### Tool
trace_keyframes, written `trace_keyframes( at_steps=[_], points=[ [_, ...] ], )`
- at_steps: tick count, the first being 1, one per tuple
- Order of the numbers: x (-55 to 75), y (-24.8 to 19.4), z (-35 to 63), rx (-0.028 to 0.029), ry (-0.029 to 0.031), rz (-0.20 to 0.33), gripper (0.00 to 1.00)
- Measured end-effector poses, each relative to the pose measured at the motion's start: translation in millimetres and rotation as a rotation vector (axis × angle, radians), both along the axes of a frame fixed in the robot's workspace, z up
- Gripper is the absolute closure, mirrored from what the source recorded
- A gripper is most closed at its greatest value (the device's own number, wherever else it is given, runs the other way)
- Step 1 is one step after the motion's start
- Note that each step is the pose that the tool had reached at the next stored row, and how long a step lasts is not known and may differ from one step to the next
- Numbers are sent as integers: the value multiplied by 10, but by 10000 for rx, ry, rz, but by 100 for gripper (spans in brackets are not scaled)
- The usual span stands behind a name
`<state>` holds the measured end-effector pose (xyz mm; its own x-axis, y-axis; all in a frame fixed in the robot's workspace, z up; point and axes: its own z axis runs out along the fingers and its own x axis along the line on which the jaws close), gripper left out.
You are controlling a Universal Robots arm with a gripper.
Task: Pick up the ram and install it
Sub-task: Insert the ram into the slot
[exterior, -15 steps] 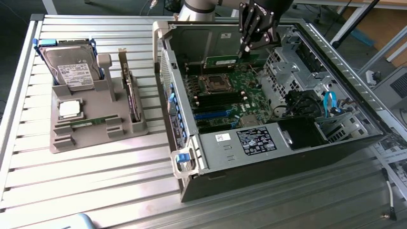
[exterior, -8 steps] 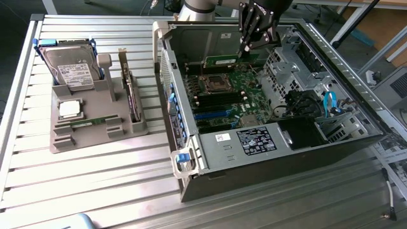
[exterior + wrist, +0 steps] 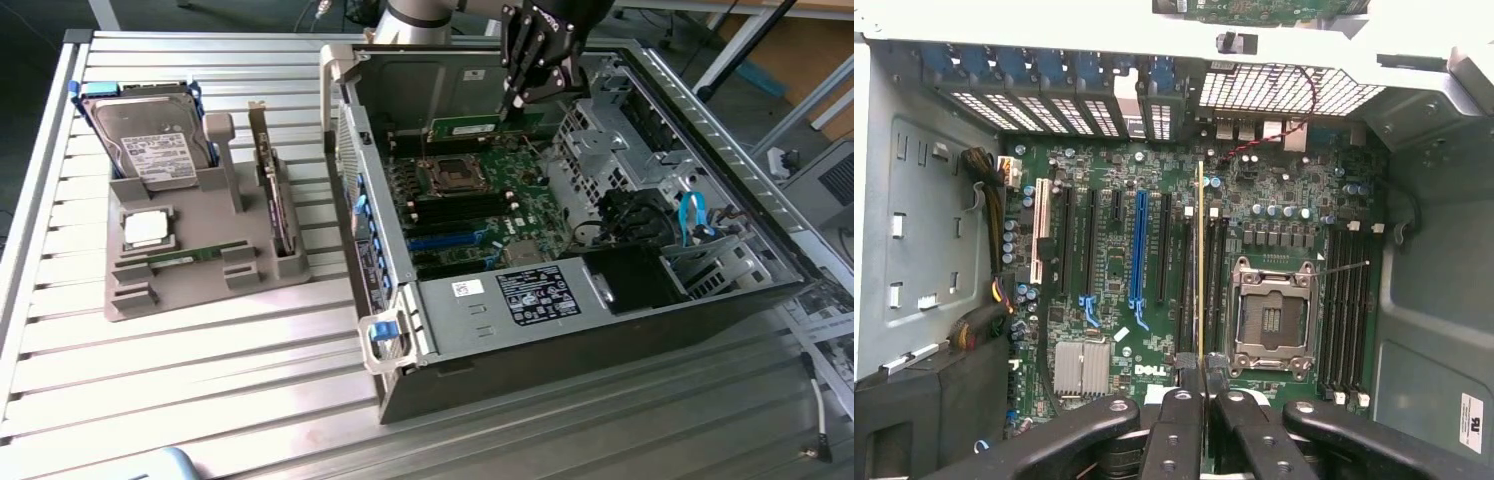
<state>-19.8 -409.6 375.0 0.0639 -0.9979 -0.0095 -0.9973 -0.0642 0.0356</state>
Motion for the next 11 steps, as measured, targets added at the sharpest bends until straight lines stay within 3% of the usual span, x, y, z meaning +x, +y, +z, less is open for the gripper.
trace_keyframes(
  at_steps=[11],
  points=[
    [9,0,-4,0,0,-456,88]
  ],
)
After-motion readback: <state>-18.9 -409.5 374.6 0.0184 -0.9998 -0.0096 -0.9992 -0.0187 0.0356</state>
